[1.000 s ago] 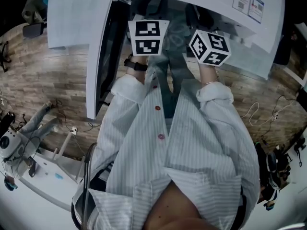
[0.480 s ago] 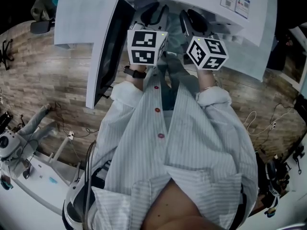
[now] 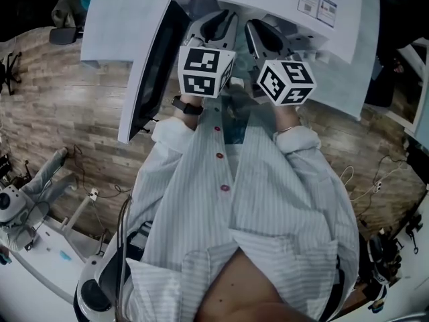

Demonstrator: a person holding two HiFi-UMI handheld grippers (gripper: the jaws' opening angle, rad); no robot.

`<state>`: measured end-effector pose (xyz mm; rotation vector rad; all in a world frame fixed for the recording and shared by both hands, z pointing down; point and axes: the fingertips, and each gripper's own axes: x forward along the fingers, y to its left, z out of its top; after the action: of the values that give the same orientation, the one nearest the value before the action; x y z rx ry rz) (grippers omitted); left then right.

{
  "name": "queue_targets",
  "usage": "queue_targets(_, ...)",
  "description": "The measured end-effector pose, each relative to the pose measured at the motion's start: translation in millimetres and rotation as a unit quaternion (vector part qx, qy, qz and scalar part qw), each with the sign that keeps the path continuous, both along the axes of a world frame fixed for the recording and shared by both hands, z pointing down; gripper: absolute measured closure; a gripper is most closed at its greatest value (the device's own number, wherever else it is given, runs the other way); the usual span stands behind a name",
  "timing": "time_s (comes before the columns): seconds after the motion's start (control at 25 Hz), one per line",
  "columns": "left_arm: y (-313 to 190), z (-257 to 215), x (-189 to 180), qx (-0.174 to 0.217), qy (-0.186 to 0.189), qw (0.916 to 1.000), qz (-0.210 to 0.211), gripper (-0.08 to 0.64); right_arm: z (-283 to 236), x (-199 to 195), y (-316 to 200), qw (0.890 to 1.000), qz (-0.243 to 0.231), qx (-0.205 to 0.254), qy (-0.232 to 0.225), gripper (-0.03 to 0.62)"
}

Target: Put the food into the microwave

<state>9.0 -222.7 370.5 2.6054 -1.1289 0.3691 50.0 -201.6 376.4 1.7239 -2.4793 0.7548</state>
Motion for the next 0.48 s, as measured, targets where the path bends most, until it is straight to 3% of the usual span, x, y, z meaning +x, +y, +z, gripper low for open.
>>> queue_targets(0.48,23.4,-47.5,2.8,0.012,0.048,0.9985,0.024,0.526,-59.0,-9.1,15.9,0.998,-0.036,0.053,-0.007,0.549)
